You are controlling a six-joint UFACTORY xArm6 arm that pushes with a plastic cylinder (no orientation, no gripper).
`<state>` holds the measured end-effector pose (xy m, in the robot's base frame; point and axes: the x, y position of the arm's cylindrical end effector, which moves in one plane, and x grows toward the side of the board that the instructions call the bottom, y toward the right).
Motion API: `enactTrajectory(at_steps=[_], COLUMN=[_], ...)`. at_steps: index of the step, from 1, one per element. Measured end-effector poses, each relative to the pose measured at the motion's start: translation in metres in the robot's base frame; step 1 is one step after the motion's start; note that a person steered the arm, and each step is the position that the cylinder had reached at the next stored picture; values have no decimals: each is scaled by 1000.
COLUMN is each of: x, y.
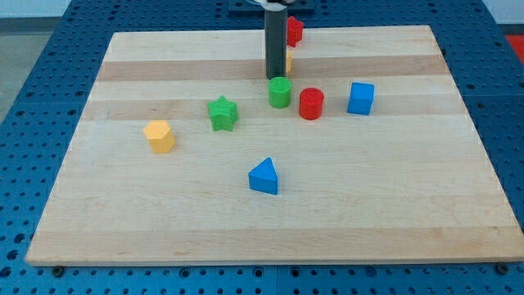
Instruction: Slide yellow heart to the top right of the board
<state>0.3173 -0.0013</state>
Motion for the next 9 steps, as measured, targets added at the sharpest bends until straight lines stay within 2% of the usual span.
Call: enactTrajectory(at_steps=[2, 3, 4, 8, 9], x=[10, -4, -25, -27, -39], y=[-65, -69, -56, 62, 80])
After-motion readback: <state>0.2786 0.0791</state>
